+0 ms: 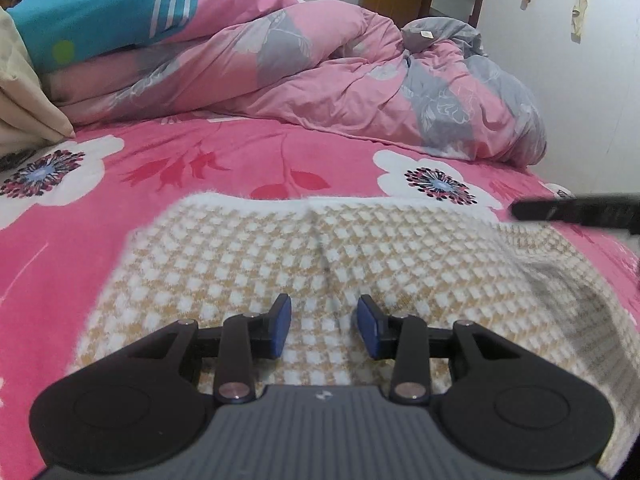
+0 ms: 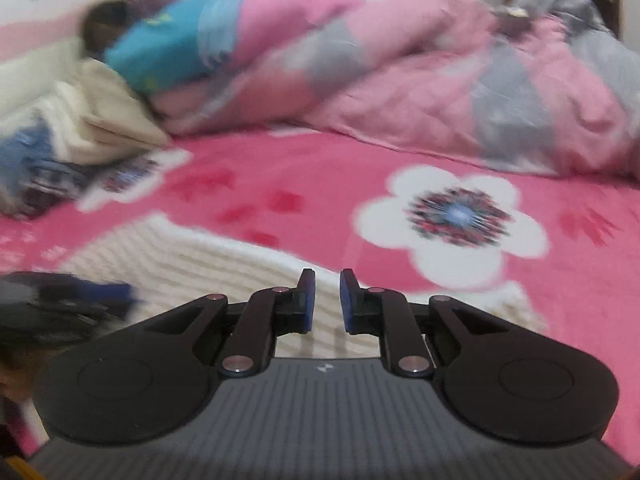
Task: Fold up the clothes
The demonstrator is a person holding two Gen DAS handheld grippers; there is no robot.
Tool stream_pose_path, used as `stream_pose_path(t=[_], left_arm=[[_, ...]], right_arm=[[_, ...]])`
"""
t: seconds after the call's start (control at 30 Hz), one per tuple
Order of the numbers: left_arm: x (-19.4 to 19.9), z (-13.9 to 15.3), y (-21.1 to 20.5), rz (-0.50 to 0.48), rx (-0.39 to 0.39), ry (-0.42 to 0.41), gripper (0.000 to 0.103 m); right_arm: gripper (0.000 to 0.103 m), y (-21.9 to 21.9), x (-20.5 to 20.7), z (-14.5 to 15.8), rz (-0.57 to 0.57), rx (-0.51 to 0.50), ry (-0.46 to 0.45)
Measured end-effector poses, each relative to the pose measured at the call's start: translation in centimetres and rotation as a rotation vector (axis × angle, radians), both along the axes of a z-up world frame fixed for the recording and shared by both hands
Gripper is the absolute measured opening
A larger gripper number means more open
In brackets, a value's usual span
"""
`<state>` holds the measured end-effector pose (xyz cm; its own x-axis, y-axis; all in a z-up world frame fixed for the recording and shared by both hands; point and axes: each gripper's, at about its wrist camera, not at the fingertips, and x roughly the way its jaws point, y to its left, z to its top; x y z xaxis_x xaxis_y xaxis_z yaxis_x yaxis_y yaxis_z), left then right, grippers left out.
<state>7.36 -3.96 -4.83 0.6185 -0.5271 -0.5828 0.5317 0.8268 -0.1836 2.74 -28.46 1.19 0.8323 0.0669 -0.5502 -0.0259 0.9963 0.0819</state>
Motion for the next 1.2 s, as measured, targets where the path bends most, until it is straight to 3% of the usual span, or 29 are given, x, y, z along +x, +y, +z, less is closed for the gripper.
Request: stream_pose_path(t=[0.13, 0.27, 0.37, 0.47, 0.6, 0.63, 0.8, 0.93, 1.0, 1.2], left_arm=[[0.2, -0.1, 0.3, -0.005, -0.013, 0.0, 0.039], [0.1, -0.2, 0.2, -0.003, -0.013, -0.004, 0.039], [0.1, -0.2, 0.2, -0.002, -0.013, -0.006, 0.039], [0.0, -0.2, 0.2, -0.002, -0.015, -0.008, 0.039], [0.1, -0.4, 0.4, -0.001, -0.028, -0.004, 0.038], [0.1, -0.4, 0.5, -0.003, -0.034, -0.005, 0.038], [0.2, 0.2, 0.6, 0.005, -0.046, 0.008, 0.039], [0.5, 1.9, 0.5, 0.011, -0.063, -0.012, 0.048], [0.7, 2.8, 0.2, 0.003, -0.054, -0.047, 0.048], [2.4, 3.0, -2.0, -0.015, -0.039, -0.049, 0.048]], right_arm=[[0.014, 1.6, 2.0, -5.1, 0.029, -0.09, 0.107], [0.014, 1.5, 1.9, -3.0, -0.015, -0.052, 0.126], [0.014, 3.0, 1.3, -0.6, -0.007, -0.093, 0.053], [0.015, 4.0, 1.5, 0.4, 0.042, -0.041, -0.014], [0.018, 4.6, 3.7, -4.1, 0.061, -0.091, 0.052], [0.018, 4.4, 3.5, -5.1, 0.06, -0.078, 0.014], [0.018, 3.8, 3.5, -4.9, 0.049, -0.045, 0.01], [0.019, 3.8, 3.4, -5.0, 0.047, -0.037, 0.006], [0.019, 3.8, 3.4, -5.0, 0.046, -0.032, 0.005], [0.019, 3.7, 3.3, -5.1, 0.044, -0.02, 0.005]])
